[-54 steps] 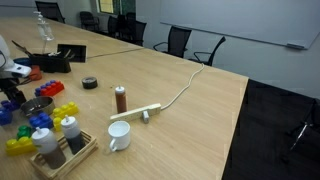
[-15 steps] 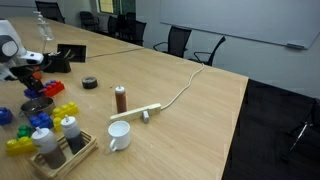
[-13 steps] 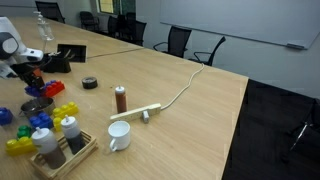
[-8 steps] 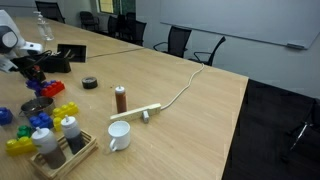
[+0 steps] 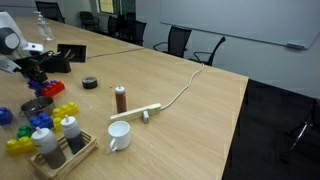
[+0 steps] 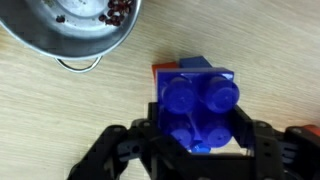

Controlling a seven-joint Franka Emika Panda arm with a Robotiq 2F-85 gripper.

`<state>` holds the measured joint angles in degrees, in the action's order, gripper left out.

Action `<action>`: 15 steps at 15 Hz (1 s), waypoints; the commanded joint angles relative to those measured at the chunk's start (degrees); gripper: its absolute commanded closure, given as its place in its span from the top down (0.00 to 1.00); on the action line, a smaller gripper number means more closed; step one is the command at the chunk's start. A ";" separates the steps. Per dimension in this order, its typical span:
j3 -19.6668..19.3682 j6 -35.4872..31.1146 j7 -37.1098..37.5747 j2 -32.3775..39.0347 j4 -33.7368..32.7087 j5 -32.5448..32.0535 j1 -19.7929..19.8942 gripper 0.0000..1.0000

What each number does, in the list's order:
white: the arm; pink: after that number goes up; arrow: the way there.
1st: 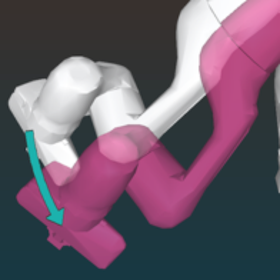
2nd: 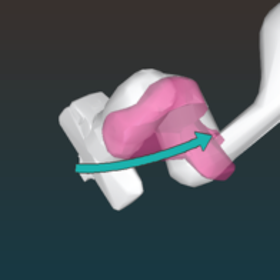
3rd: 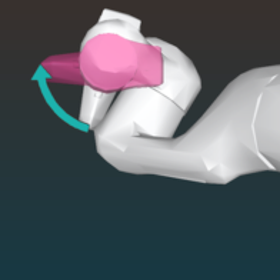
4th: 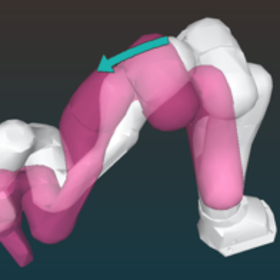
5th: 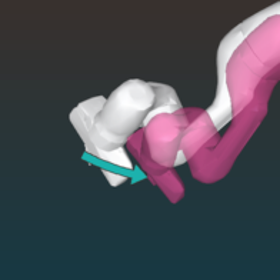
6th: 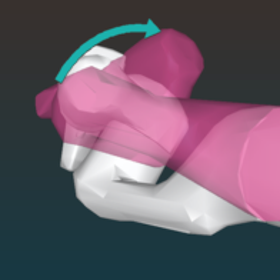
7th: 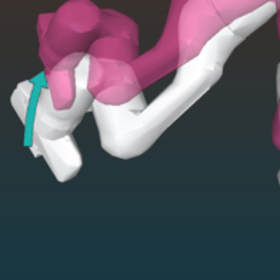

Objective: Align the blue and orange legos together then put the purple legos on top of the blue and orange legos

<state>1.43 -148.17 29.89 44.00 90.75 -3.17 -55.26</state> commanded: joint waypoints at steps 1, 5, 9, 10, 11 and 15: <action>0.72 0.64 -1.84 1.94 -3.12 0.02 0.77 0.44; 1.07 0.82 -2.41 4.04 -5.62 0.40 1.02 0.44; 1.33 1.66 -3.15 6.07 -8.30 0.54 0.99 0.44; 1.41 1.97 -3.39 6.50 -8.80 0.54 0.97 0.44; 1.42 2.24 -3.56 6.73 -9.11 0.50 0.93 0.44; 1.48 2.84 -4.18 7.23 -9.69 0.47 0.95 0.44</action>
<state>2.02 -147.67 27.67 50.62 82.85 -3.14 -55.08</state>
